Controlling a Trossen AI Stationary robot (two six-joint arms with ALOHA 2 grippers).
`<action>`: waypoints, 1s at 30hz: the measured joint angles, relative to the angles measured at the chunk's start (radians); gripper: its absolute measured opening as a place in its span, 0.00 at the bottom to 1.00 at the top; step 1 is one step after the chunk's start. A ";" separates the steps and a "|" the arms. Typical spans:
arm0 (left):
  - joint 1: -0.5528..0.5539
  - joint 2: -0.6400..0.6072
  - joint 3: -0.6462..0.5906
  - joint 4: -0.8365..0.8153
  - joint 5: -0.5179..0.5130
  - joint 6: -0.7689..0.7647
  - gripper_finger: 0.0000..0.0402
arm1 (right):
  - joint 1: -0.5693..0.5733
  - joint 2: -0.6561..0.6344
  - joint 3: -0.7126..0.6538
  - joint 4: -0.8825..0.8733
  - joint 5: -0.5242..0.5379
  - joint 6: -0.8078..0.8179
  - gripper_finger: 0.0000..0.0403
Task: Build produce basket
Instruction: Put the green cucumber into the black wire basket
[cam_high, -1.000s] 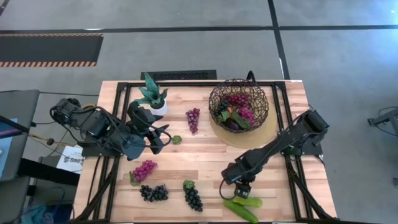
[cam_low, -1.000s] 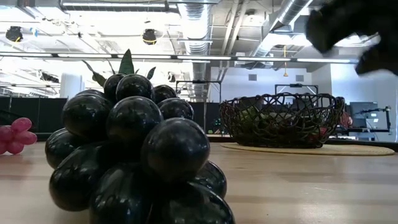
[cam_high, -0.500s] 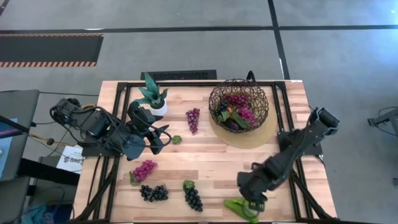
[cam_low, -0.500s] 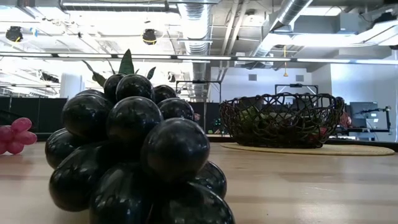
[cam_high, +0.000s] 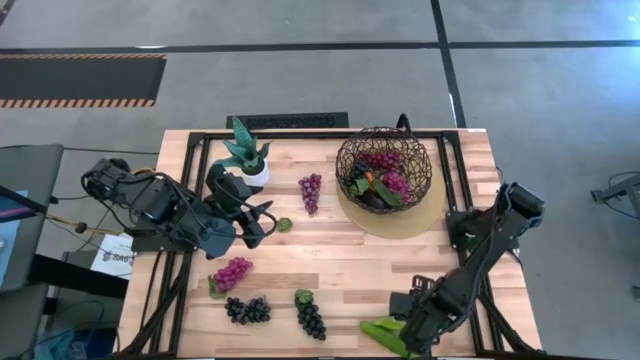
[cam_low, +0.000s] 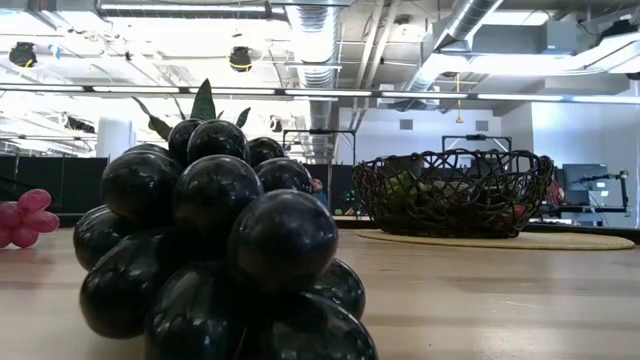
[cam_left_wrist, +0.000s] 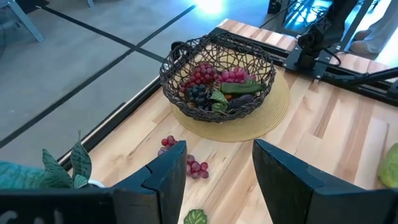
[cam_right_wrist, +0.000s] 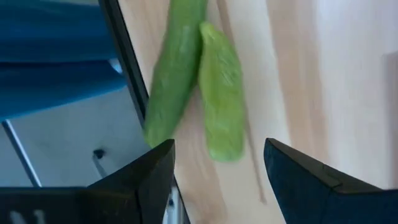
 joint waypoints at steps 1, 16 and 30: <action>0.000 0.004 0.000 0.000 -0.001 0.000 0.42 | 0.008 0.009 0.000 0.011 0.005 0.007 0.66; 0.001 0.025 0.000 0.000 0.038 -0.009 0.42 | 0.035 0.165 0.001 0.119 -0.005 0.007 0.66; 0.001 0.025 0.000 0.001 0.062 -0.011 0.42 | 0.016 0.240 -0.011 0.077 0.029 -0.020 0.66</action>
